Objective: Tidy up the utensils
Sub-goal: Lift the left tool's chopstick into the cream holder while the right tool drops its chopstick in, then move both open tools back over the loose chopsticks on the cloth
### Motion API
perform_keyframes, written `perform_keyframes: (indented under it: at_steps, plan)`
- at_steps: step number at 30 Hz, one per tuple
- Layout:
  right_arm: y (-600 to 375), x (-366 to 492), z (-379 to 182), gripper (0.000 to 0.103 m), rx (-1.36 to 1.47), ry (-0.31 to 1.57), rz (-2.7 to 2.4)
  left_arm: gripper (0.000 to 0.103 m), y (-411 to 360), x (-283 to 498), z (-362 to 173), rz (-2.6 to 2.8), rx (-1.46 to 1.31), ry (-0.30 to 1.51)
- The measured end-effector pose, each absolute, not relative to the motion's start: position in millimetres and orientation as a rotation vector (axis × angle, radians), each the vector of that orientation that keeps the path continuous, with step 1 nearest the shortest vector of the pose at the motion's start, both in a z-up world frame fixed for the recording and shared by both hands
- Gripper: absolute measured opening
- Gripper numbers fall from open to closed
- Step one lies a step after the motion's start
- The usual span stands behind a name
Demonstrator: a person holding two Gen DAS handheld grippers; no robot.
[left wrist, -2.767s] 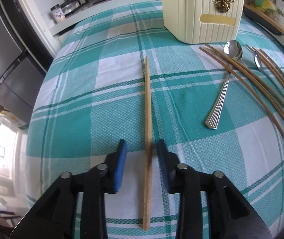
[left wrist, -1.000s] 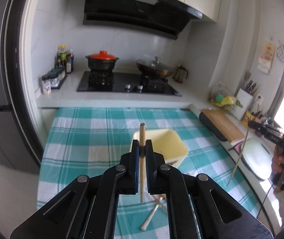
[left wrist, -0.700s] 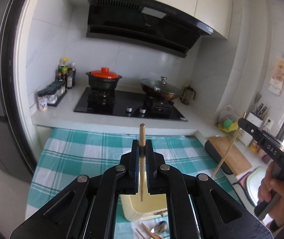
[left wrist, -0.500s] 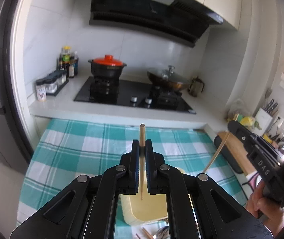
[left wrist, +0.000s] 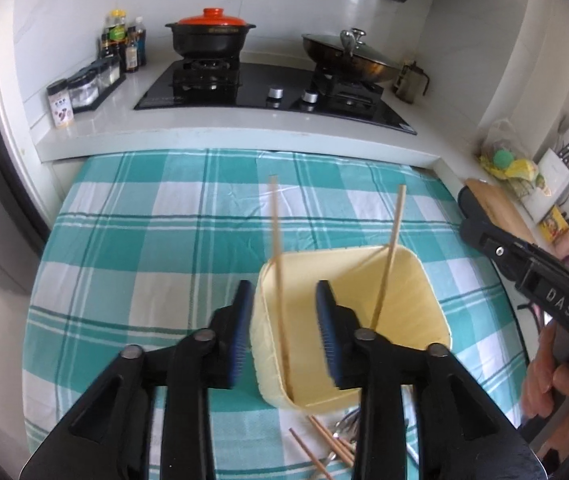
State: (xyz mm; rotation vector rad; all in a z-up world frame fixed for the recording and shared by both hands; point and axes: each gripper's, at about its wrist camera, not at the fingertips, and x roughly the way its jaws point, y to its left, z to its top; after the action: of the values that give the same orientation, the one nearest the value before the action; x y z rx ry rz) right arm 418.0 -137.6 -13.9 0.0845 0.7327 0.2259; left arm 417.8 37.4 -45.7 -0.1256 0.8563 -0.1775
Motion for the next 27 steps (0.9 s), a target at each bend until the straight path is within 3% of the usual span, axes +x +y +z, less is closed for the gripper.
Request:
perform_keyframes:
  at_steps: [4, 6, 14, 19, 23, 25, 27]
  plan:
    - [-159, 368, 3, 0.039, 0.018, 0.71, 0.261, 0.07, 50, 354, -52, -0.197, -0.023, 0.805]
    - [-171, 334, -1, 0.051, -0.037, 0.714, 0.267, 0.079, 61, 314, -70, -0.194, 0.009, 0.803]
    - [-229, 206, -103, 0.052, -0.174, 0.811, 0.102, 0.079, 85, 204, -170, -0.052, 0.037, 0.877]
    - [-258, 162, -166, 0.052, -0.172, 0.897, -0.009, 0.079, 95, 199, -198, 0.026, -0.001, 0.89]
    - [-276, 153, -181, 0.052, -0.119, 0.902, -0.059, 0.08, 93, 209, -207, 0.032, 0.003, 0.912]
    - [-283, 154, -182, 0.053, -0.067, 0.902, -0.047, 0.082, 93, 213, -208, 0.027, -0.011, 0.911]
    - [-288, 158, -184, 0.058, -0.042, 0.905, -0.054, 0.092, 95, 217, -213, 0.009, -0.03, 0.932]
